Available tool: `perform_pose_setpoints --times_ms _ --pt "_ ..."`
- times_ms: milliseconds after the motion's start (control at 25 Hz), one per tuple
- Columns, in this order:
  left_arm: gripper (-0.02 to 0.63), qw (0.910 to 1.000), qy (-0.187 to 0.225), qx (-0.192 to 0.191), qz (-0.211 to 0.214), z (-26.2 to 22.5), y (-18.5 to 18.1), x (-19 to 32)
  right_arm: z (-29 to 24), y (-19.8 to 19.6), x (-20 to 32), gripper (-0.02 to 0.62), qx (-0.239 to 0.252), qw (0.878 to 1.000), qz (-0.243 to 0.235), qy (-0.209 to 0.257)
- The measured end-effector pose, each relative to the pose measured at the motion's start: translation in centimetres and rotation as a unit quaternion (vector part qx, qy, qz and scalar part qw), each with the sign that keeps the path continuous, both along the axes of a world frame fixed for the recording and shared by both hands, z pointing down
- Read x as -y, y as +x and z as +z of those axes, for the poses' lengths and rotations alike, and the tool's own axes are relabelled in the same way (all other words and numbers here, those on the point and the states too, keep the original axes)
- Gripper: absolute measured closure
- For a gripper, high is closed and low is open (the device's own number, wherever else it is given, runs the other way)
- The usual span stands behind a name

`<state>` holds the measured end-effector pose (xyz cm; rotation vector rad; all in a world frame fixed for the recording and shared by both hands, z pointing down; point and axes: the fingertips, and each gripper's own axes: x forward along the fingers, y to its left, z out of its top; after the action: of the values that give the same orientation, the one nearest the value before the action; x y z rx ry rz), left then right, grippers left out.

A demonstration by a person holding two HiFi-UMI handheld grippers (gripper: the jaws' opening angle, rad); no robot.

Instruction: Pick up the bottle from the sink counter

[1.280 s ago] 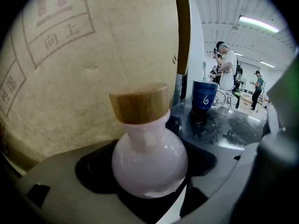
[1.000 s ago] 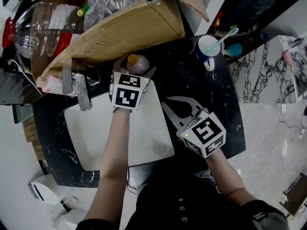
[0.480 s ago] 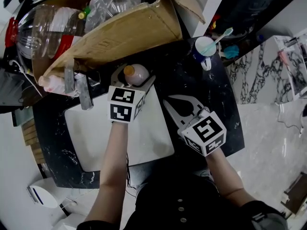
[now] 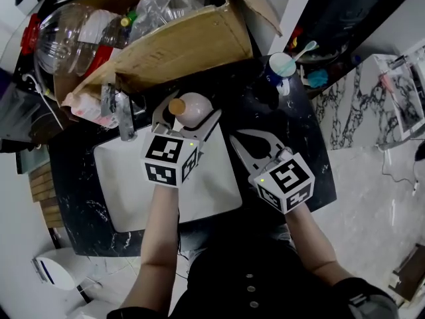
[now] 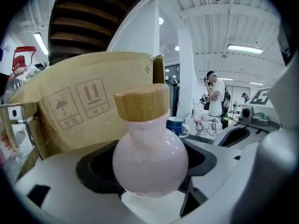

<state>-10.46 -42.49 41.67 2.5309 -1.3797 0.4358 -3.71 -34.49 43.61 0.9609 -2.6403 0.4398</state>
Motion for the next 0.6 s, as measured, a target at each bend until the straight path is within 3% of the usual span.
perform_pose_setpoints --times_ms 600 --pt "0.21 0.9929 0.093 -0.074 -0.014 -8.6 -1.3 -5.6 -5.4 0.4 -1.4 0.591 0.02 0.998 0.014 0.064"
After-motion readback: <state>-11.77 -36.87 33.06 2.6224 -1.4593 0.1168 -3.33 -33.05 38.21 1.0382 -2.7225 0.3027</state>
